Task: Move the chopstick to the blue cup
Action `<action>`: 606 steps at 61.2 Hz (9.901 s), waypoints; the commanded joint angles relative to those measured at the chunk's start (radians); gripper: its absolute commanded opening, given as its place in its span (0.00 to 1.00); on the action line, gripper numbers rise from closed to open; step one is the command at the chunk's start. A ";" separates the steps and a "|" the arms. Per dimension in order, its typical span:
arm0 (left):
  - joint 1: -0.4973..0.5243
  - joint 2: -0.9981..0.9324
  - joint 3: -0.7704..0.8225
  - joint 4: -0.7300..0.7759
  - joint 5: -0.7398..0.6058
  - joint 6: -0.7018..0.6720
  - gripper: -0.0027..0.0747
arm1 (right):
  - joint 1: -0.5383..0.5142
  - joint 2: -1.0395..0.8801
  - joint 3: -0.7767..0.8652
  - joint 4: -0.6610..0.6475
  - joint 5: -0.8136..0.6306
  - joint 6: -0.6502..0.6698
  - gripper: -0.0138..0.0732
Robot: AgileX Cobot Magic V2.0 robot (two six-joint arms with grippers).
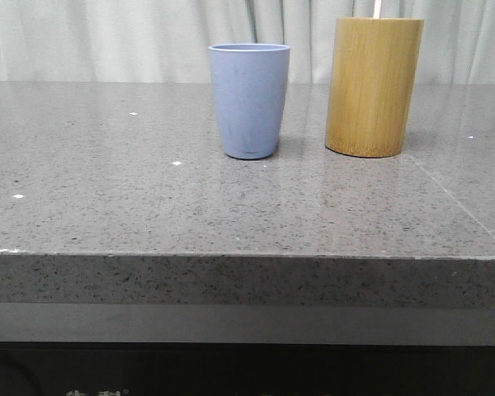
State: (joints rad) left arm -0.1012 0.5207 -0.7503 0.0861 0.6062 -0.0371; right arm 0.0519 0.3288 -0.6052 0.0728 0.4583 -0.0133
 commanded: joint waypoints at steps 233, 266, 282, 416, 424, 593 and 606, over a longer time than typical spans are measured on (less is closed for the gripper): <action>0.000 -0.400 0.293 -0.007 -0.150 -0.010 0.01 | 0.171 1.008 -0.926 0.096 -0.514 -0.008 0.20; 0.000 -0.400 0.293 -0.007 -0.150 -0.010 0.01 | 0.506 1.116 -0.926 -0.067 -0.569 -0.008 0.20; 0.000 -0.400 0.293 -0.007 -0.150 -0.010 0.01 | 0.511 1.202 -0.925 -0.063 -0.561 -0.008 0.20; 0.000 -0.400 0.293 -0.007 -0.150 -0.010 0.01 | 0.177 1.030 -0.913 -0.025 0.008 -0.008 0.09; 0.000 -0.400 0.293 -0.007 -0.150 -0.010 0.01 | 0.063 0.954 -0.881 -0.049 0.051 -0.008 0.09; 0.021 -0.552 0.758 -0.094 -0.516 -0.010 0.01 | -0.003 -0.269 0.164 -0.044 -0.266 -0.008 0.09; 0.021 -0.550 0.759 -0.094 -0.515 -0.010 0.01 | -0.003 -0.269 0.165 -0.044 -0.267 -0.008 0.09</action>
State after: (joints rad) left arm -0.0829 -0.0053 0.0013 0.0000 0.1797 -0.0379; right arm 0.0545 0.0482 -0.4174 0.0298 0.2762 -0.0145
